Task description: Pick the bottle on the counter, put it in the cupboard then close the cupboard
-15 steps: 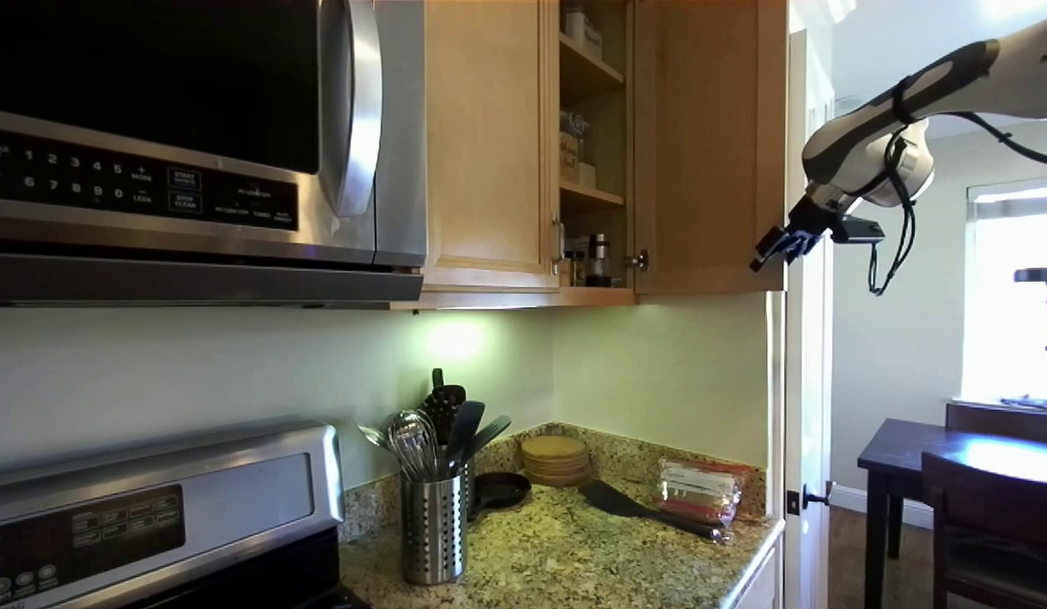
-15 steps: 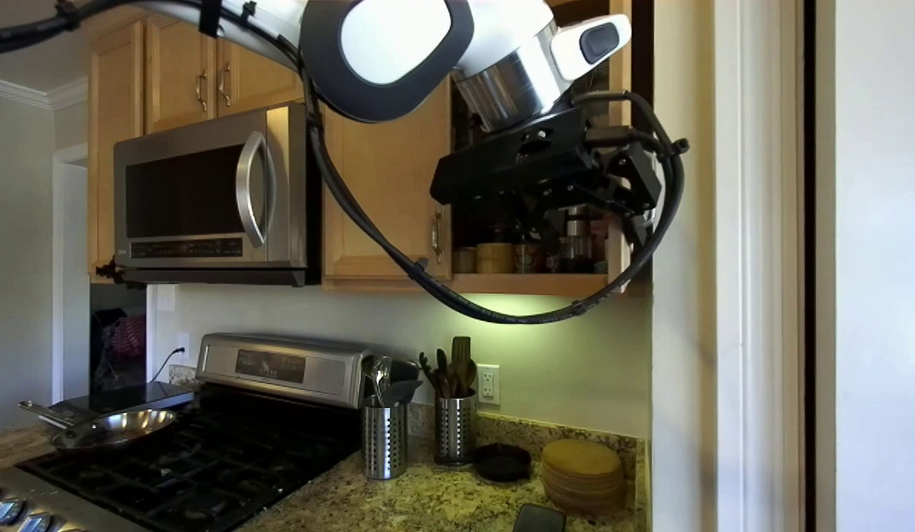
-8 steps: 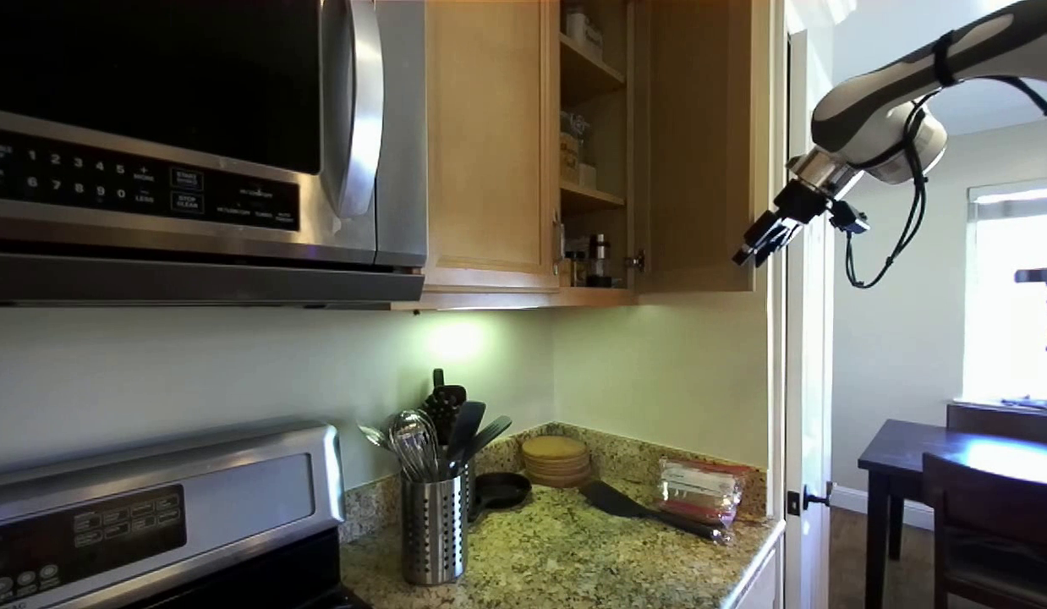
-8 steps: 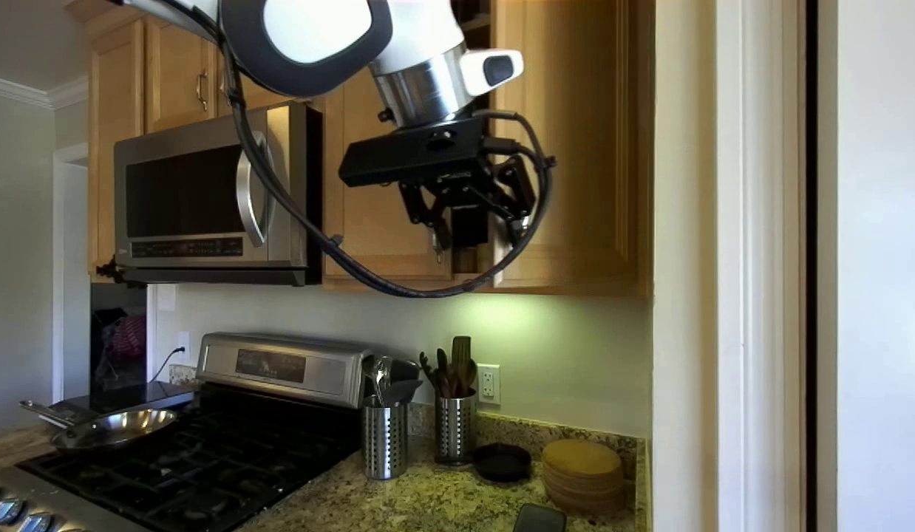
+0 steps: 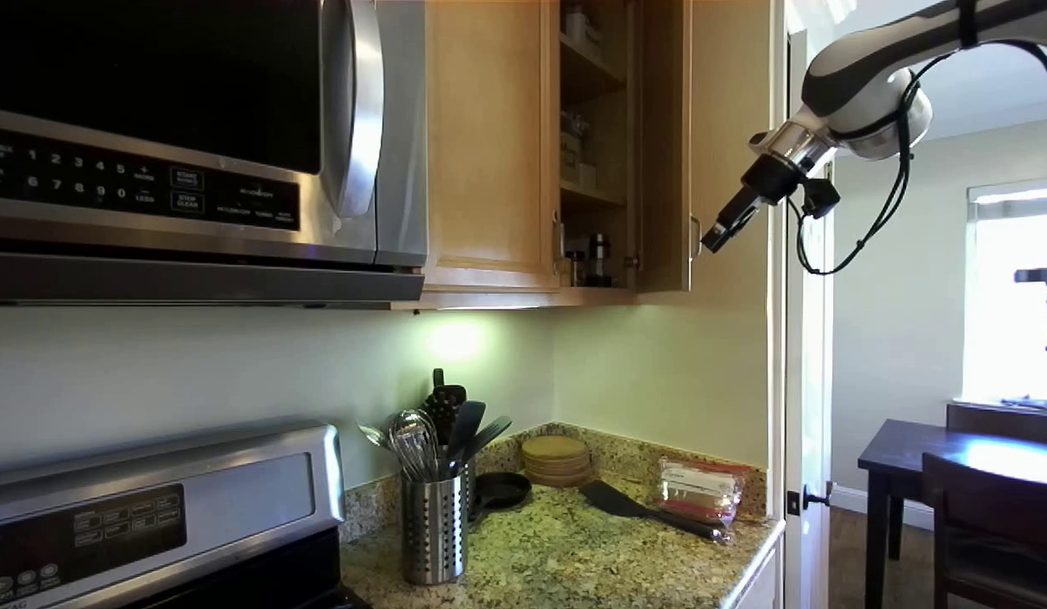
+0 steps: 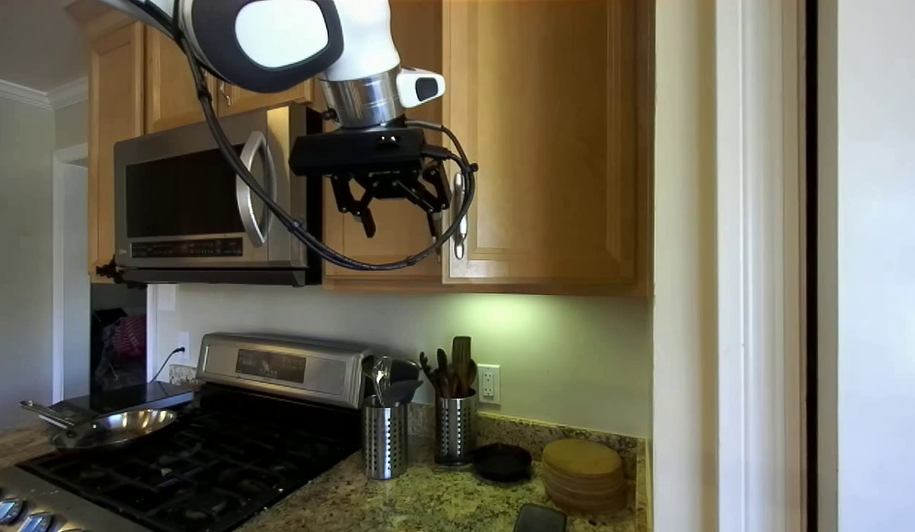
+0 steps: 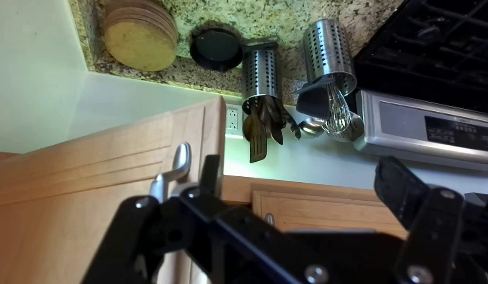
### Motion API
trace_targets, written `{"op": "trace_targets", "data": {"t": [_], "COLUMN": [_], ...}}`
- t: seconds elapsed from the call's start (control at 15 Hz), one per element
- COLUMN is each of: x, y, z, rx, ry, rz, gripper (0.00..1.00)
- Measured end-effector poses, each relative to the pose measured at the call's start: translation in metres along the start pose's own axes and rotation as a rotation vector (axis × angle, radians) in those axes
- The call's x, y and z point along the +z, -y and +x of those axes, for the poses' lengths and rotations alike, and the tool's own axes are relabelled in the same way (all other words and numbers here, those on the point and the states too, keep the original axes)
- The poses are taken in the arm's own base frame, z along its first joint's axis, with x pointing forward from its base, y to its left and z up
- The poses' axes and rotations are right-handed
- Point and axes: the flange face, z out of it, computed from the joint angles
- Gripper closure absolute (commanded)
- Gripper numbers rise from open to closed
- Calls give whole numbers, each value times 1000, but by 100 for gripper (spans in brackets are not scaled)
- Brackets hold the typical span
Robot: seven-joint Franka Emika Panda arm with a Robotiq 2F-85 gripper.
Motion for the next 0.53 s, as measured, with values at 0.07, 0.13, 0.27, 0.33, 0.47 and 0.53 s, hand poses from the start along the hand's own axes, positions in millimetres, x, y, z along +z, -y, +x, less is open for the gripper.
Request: {"op": "trace_targets", "data": {"t": [0.07,0.13,0.27,0.33,0.47,0.53], "x": [3,7,14,17,24,27], "y": [-1,-4,-12,-17,-26,-30], "z": [-3,-8,-18,-23,-33,-36], "rx": [-3,-5,0,14,57,81], "ry": [13,31,60,63,64,61], "rz": [-8,-20,-66,-106,-179,-215], "gripper": [0,0,0,1,26,31]}}
